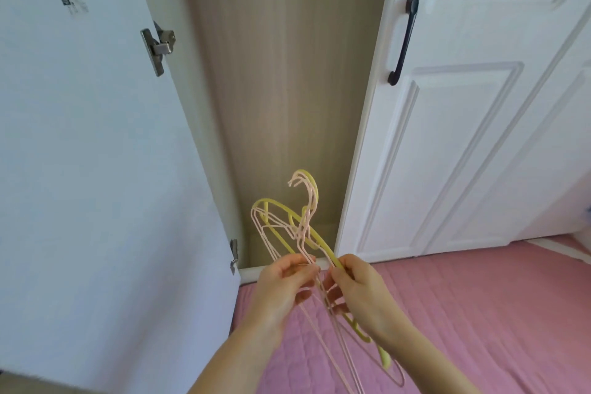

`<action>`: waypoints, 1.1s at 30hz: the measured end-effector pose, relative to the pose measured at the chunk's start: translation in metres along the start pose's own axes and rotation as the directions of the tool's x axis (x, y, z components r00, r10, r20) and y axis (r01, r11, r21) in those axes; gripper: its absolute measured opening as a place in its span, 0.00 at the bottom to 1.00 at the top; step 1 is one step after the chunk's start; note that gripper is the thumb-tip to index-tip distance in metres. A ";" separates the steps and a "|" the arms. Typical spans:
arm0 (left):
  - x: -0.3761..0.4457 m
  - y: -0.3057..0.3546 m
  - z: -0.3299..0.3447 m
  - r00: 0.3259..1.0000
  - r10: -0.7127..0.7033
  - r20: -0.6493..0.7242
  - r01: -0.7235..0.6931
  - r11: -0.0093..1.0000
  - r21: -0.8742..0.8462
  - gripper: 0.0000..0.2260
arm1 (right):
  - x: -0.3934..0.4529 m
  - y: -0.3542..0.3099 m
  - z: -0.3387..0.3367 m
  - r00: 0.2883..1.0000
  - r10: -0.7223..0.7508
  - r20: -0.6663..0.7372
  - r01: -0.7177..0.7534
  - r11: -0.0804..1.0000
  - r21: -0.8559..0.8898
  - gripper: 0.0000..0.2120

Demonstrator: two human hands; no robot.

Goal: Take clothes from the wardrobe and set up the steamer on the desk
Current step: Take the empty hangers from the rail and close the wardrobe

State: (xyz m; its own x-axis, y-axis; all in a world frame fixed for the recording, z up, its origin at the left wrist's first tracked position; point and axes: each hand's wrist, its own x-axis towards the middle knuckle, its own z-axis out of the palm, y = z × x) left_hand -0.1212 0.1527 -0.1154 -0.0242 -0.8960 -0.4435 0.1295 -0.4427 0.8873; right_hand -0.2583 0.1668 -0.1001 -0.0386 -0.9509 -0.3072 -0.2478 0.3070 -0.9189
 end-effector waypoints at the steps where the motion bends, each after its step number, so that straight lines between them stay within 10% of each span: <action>1: -0.002 -0.005 -0.001 1.000 -0.011 -0.015 0.011 1.000 -0.006 0.05 | -0.002 0.005 0.001 1.000 0.010 0.002 -0.010 1.000 0.007 0.10; 33: -0.102 -0.051 -0.120 0.946 -0.155 0.284 0.246 0.915 -0.321 0.03 | -0.157 0.053 0.123 0.990 -0.114 -0.082 0.092 0.969 -0.230 0.14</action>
State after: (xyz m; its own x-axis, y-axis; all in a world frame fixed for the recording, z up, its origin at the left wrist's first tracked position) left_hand -0.0064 0.2708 -0.1312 -0.3244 -0.7894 -0.5212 0.4304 -0.6139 0.6618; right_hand -0.1468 0.3373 -0.1307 -0.0898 -0.9797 -0.1795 -0.4666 0.2006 -0.8614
